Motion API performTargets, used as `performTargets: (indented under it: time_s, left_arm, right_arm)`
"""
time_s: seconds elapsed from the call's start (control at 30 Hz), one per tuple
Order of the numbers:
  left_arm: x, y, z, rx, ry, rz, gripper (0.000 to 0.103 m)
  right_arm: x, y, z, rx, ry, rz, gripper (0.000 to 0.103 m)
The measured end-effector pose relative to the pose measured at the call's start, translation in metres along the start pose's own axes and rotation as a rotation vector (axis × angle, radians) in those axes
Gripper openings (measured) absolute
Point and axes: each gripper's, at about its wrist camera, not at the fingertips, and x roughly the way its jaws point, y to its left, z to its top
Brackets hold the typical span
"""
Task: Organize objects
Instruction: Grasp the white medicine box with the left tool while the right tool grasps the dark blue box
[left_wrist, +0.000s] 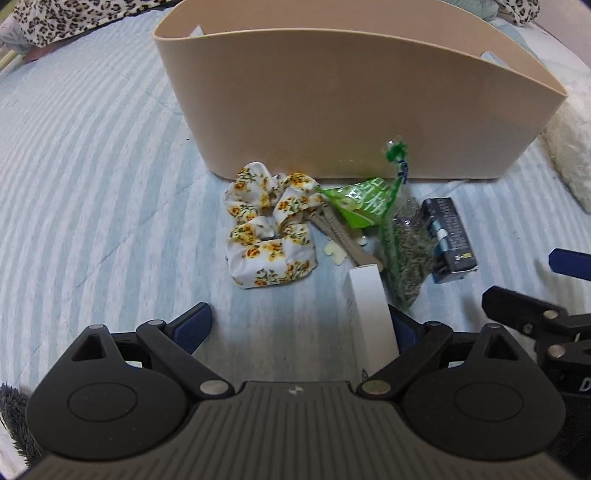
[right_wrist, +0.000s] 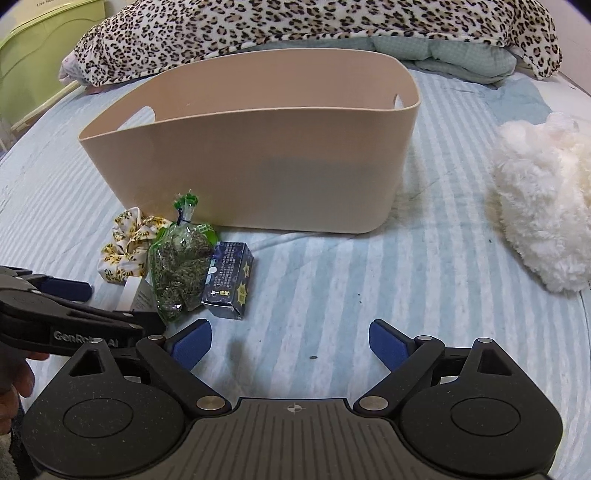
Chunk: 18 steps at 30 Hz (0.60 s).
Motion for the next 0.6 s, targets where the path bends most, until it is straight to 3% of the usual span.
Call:
performTargets:
  time_s: [0.1, 0.2, 0.37, 0.47, 0.53, 0.57, 0.6]
  left_arm:
    - [-0.001, 0.005, -0.003, -0.023, -0.011, 0.0, 0.095]
    - [-0.003, 0.013, -0.004, -0.035, -0.017, -0.002, 0.086]
    - [-0.005, 0.018, -0.004, -0.009, -0.034, -0.025, 0.068]
    - [-0.008, 0.02, -0.002, 0.004, -0.038, -0.042, 0.049]
    - [-0.009, 0.021, -0.001, 0.01, -0.036, -0.053, 0.026]
    - [-0.01, 0.021, -0.001, 0.011, -0.033, -0.056, 0.018]
    - [-0.011, 0.022, -0.001, 0.009, -0.029, -0.057, 0.016]
  right_arm:
    - [0.004, 0.0, 0.001, 0.002, -0.001, 0.019, 0.093]
    - [0.008, 0.004, 0.004, -0.006, 0.001, 0.038, 0.091]
    - [0.018, 0.015, 0.009, -0.027, 0.006, 0.058, 0.083]
    - [0.023, 0.02, 0.012, -0.031, 0.007, 0.067, 0.075]
    - [0.028, 0.023, 0.013, -0.036, 0.017, 0.076, 0.057]
    - [0.029, 0.024, 0.014, -0.037, 0.023, 0.083, 0.051]
    - [0.03, 0.025, 0.014, -0.038, 0.028, 0.089, 0.034]
